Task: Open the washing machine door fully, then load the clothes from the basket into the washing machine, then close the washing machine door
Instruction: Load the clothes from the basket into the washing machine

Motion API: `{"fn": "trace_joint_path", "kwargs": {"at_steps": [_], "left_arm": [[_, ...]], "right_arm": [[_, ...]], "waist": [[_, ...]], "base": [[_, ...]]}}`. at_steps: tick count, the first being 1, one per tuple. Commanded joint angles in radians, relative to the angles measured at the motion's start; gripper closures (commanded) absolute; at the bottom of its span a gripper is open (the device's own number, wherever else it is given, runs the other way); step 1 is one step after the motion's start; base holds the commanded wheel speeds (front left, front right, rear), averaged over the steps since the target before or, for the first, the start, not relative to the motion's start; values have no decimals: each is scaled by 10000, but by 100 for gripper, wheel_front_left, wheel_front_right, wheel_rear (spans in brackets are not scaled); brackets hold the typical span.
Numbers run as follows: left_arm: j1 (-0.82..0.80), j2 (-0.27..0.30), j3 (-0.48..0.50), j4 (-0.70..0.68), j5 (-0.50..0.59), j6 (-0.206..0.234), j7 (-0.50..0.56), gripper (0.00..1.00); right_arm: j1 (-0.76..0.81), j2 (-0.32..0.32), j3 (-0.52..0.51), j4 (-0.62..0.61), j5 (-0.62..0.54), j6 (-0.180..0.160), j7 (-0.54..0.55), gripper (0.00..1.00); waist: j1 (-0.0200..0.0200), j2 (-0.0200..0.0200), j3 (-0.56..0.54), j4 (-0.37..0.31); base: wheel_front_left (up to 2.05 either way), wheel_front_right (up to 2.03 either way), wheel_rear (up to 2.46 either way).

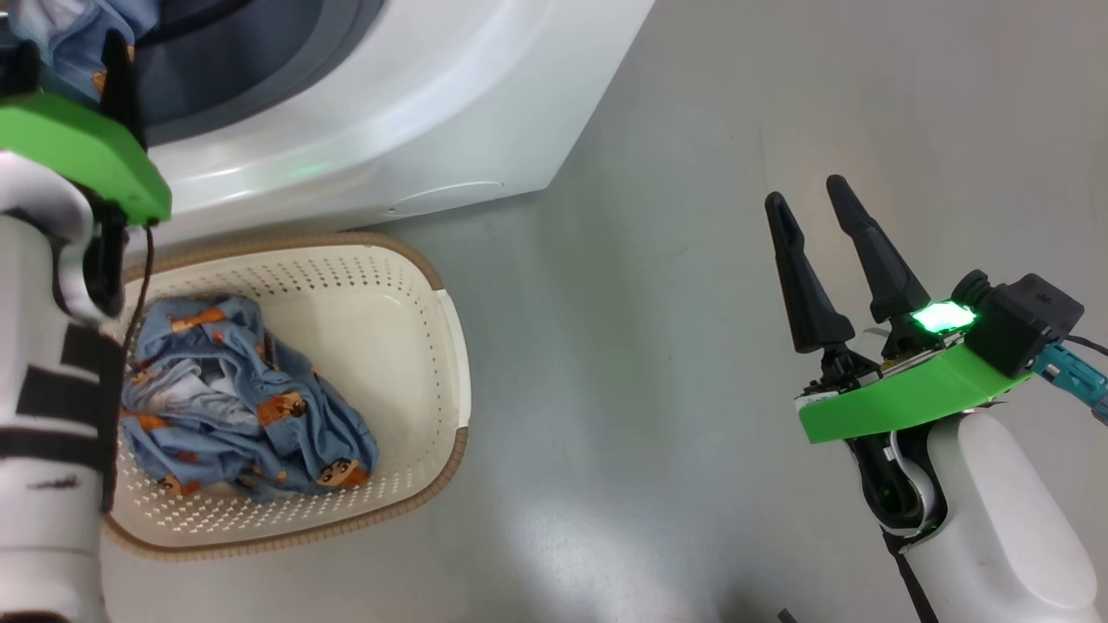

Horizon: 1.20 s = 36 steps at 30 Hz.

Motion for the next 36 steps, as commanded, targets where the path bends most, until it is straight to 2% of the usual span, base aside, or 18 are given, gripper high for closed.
{"fn": "trace_joint_path", "kwargs": {"at_steps": [1,10,14,15,16,17,24,31,36], "left_arm": [[-385,328,180,10,-127,-78,-14,0],[-1687,164,-86,1768,-197,-286,-95,0],[-2149,94,-296,2467,6,-7,-50,0],[-2271,71,-357,2623,43,-3,-28,9],[-2387,43,-423,2771,77,-17,-3,73],[-2495,-2,-494,2883,119,-23,-19,100],[-3061,-67,-700,3321,212,-70,-376,100],[-3799,402,-840,3470,417,-30,-1448,100],[-4181,644,-992,3615,529,-178,-2181,100]], "right_arm": [[131,32,156,-259,-32,16,-48,0],[101,92,154,-287,-55,16,-48,0],[79,109,194,-252,-62,16,-48,0],[64,113,212,-248,-57,16,-48,0],[50,116,226,-246,-54,16,-48,0],[39,118,235,-244,-53,16,-48,0],[-1,163,308,-207,-31,16,-48,0],[-45,215,394,-211,24,16,-48,0],[-114,281,480,-237,49,16,-48,0]], "waist": [[-1,-1,26,-32],[-1,-1,152,-131],[-1,-1,191,-161],[-1,-1,205,-174],[-1,-1,219,-184],[-1,-1,226,-189],[-1,-1,266,-319],[-1,-1,439,-734],[-1,-1,625,-1070]], "base": [[0,0,0],[0,0,0],[0,0,0],[0,0,0],[0,0,0],[0,0,0],[0,0,0],[0,0,0],[0,0,0]]}}
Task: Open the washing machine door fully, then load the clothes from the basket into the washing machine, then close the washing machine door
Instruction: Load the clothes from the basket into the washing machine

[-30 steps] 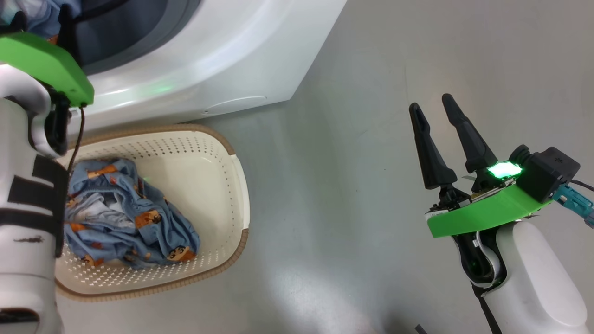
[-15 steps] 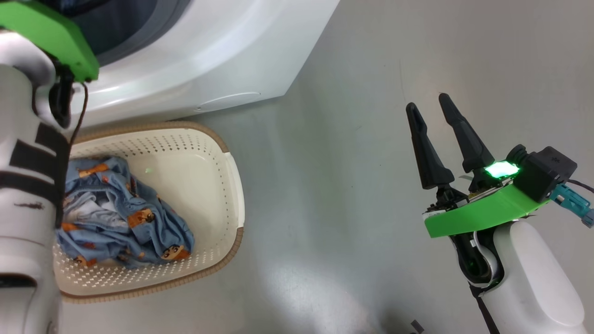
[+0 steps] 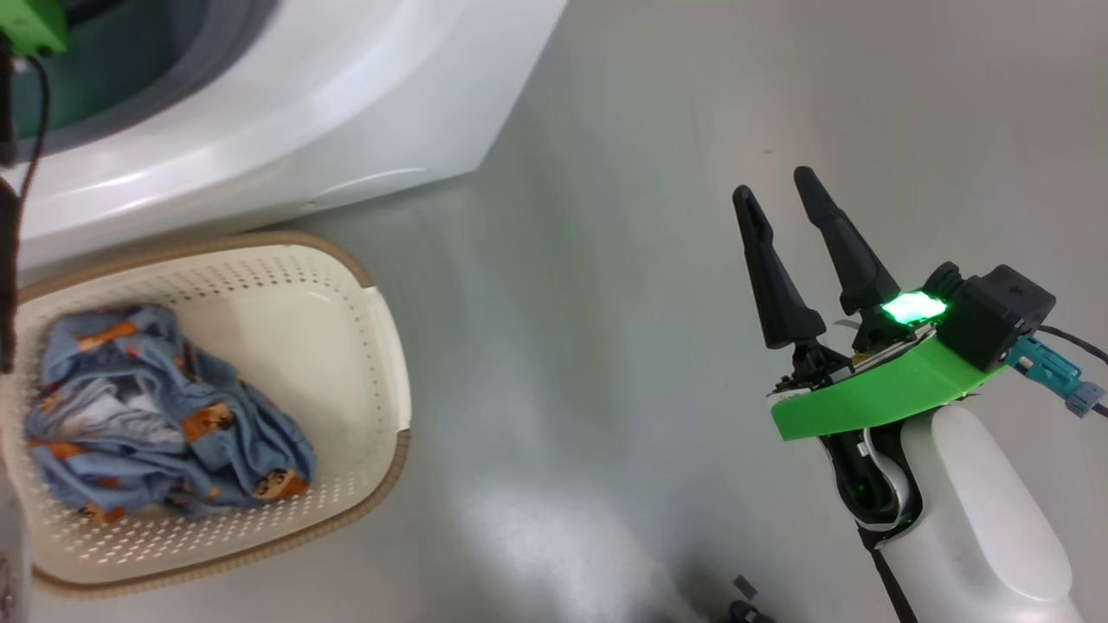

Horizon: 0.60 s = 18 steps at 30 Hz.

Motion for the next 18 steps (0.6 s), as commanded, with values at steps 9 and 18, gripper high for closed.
{"fn": "trace_joint_path", "kwargs": {"at_steps": [9,18], "left_arm": [[-570,386,-48,222,-40,-227,-551,0],[-435,151,-103,356,-178,-341,-630,0]], "right_arm": [[57,70,176,-216,50,16,-48,0],[82,90,92,-222,-25,16,-48,0]], "waist": [[0,-1,260,-429],[0,-1,63,-43]], "base": [[0,0,0],[0,0,0]]}}
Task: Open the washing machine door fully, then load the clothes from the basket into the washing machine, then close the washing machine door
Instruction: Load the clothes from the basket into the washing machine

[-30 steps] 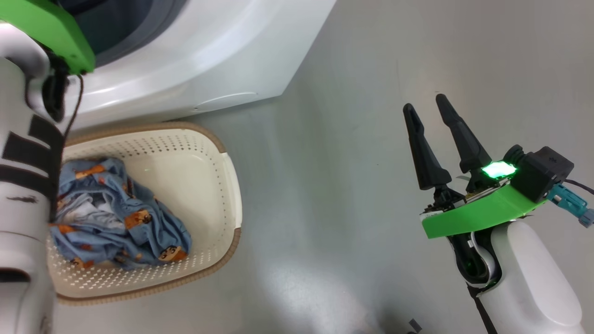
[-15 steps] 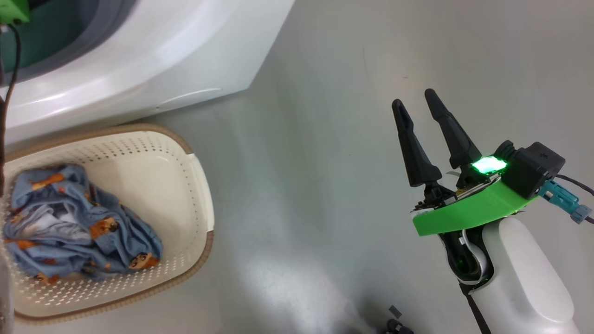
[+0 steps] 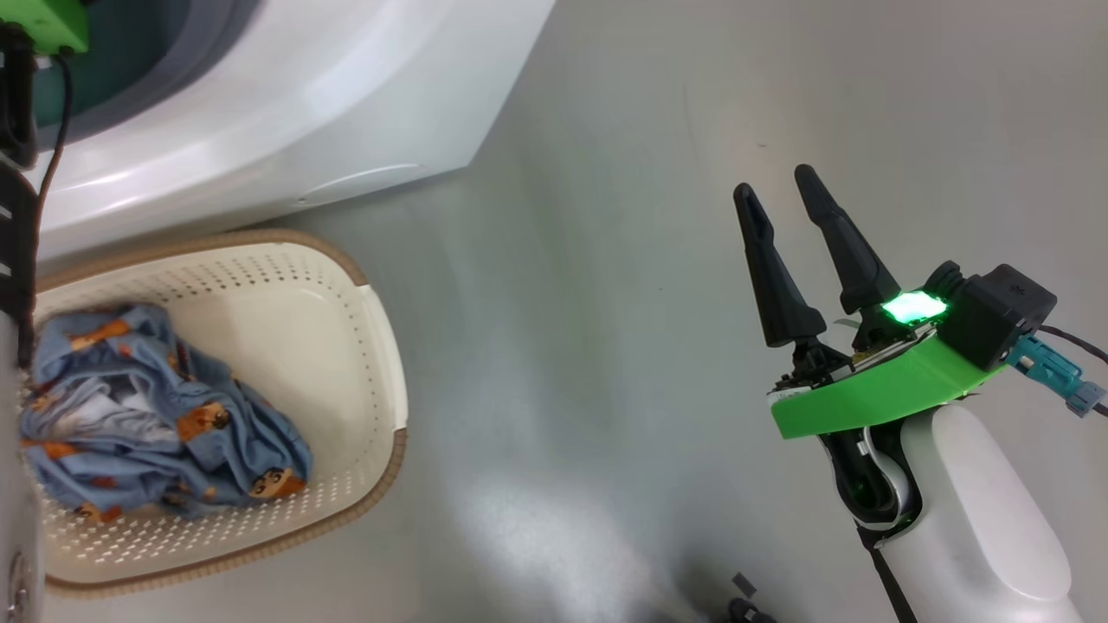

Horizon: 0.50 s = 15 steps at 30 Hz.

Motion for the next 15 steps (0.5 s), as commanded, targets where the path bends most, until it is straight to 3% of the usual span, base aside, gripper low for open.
{"fn": "trace_joint_path", "kwargs": {"at_steps": [1,15], "left_arm": [[-98,363,-71,-216,39,-63,-58,0],[1069,217,92,-1165,-244,-158,-63,0]], "right_arm": [[134,0,108,-216,-25,16,-48,0],[228,-229,-9,-180,-47,16,-48,0]], "waist": [[0,-1,-105,188],[0,-1,-636,916]], "base": [[0,0,0],[0,0,0]]}}
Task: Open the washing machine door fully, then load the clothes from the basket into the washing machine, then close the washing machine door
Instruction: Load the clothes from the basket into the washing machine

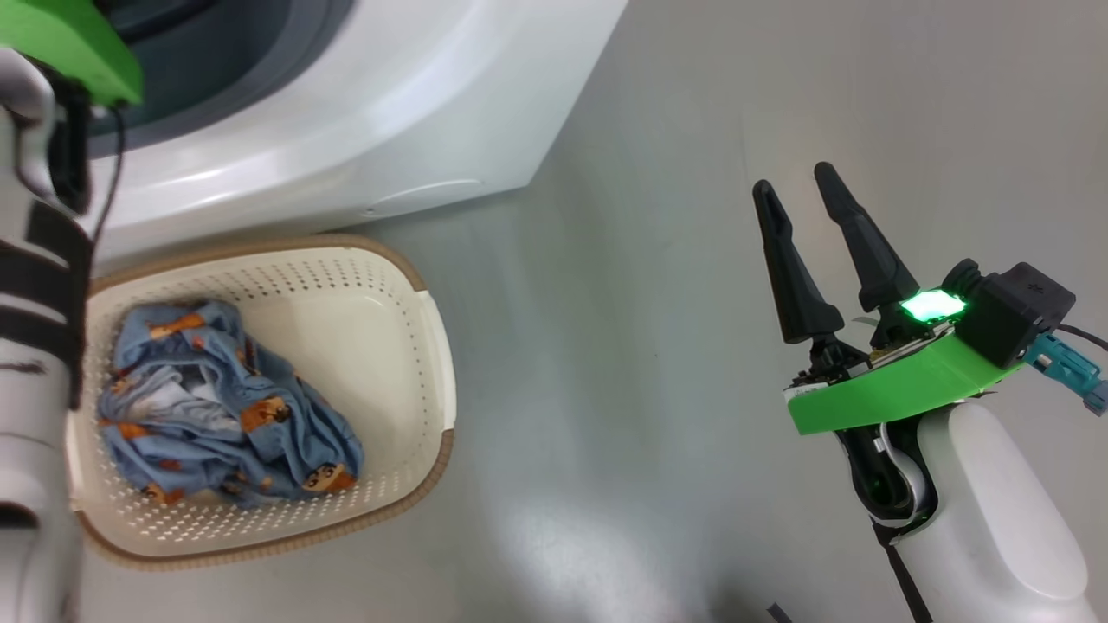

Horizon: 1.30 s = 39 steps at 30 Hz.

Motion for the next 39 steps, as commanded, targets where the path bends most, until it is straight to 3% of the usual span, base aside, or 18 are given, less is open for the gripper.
{"fn": "trace_joint_path", "kwargs": {"at_steps": [1,13,28,39], "left_arm": [[203,317,124,-372,-37,-1,-61,0],[2987,311,420,-3251,-203,-1,-62,0],[7130,401,1153,-7075,-603,676,-62,0],[9510,42,1248,-8475,-1008,1130,-7,0]], "right_arm": [[230,-57,143,-192,-46,16,-48,0],[487,-206,-5,-139,-28,16,-48,0],[769,-514,162,48,-5,16,-48,0],[1174,-802,327,289,86,16,-48,0]], "waist": [[0,-1,-179,171],[0,-1,-912,674],[0,-1,-2408,1079],[0,-1,-3726,1395]], "base": [[0,0,0],[0,0,0],[0,0,0],[0,0,0]]}}
